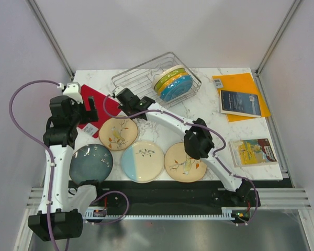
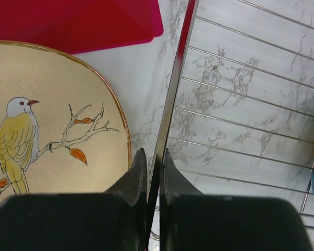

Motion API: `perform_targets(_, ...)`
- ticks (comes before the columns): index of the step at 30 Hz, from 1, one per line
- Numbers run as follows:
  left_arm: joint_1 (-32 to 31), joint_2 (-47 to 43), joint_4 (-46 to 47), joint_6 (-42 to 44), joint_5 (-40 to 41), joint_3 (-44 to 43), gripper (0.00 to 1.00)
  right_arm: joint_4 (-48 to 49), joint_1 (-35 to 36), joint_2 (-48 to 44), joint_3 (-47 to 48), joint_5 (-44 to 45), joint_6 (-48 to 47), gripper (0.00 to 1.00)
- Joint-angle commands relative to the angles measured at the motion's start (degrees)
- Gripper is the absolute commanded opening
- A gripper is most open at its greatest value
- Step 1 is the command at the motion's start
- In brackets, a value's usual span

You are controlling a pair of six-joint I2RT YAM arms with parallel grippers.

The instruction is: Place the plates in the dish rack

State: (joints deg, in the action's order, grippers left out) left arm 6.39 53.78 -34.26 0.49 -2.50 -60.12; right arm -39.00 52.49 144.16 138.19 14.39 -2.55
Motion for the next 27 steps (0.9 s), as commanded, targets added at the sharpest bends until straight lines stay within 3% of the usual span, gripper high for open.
perform_targets(1, 0.2, -0.9, 0.2, -2.6, -2.6, 1.1, 0.99, 5.5, -2.2, -7.0, -2.8, -4.9, -14.8, 0.00)
perform_targets(10, 0.2, -1.5, 2.4, -2.4, -4.9, 3.5, 0.99, 3.9, -7.1, -25.0, -23.6, -5.5, -26.2, 0.00)
perform_targets(18, 0.2, -0.2, 4.4, -3.1, -8.3, 5.6, 0.97, 0.2, -13.5, -36.1, -42.1, -9.0, -44.5, 0.00)
perform_targets(27, 0.2, 0.8, 6.7, -2.6, -11.3, 6.8, 0.96, -0.5, -20.1, -44.7, -53.6, -5.1, -51.5, 0.00)
